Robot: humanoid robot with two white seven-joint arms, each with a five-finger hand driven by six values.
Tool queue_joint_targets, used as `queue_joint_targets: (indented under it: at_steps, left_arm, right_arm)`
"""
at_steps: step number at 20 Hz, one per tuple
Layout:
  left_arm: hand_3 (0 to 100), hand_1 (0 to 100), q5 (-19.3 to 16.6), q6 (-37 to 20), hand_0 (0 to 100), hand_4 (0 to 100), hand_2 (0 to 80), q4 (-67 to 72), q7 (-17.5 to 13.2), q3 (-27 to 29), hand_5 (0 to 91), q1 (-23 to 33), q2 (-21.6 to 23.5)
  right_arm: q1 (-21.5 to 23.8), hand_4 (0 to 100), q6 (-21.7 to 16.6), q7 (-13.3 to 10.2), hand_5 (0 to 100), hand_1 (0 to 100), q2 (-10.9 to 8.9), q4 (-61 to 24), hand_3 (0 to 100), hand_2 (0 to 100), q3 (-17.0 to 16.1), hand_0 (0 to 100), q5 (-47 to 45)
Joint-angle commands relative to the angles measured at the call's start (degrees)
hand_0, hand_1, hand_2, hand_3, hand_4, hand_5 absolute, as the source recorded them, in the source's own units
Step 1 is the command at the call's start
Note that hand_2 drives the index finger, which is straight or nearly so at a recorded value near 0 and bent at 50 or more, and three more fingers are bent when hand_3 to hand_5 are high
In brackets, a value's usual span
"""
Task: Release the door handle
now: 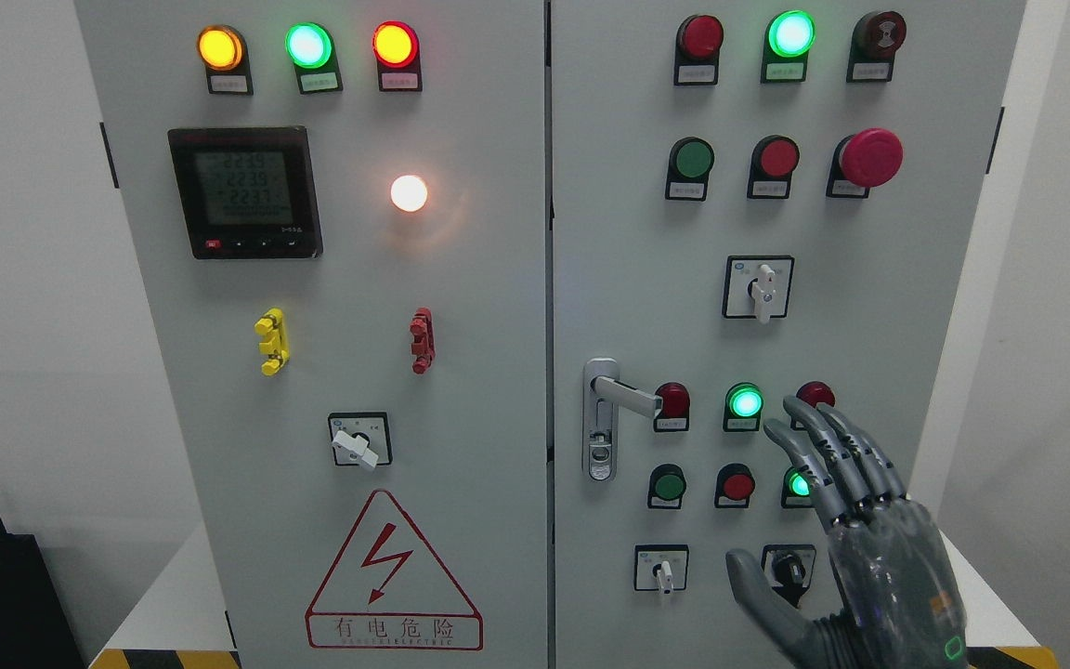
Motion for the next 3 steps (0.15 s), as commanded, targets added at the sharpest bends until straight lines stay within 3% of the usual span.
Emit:
queue_joint_targets:
  at_steps: [1, 3]
  left_arm:
    - [0, 39, 0.0, 0.01, 12, 0, 0.0, 0.97, -0.03, 0.62, 0.0, 0.0, 0.0]
    - [0, 39, 0.0, 0.01, 12, 0, 0.0, 0.97, -0.03, 0.62, 0.0, 0.0, 0.0]
  right_arm:
    - [0.65, 0, 0.01, -0.1, 0, 14, -0.49, -0.13, 5, 0, -0.22, 38, -0.03]
    - [0.66, 0, -0.08, -0.1, 0, 14, -0.41, -0.13, 5, 0, -0.13, 38, -0.03]
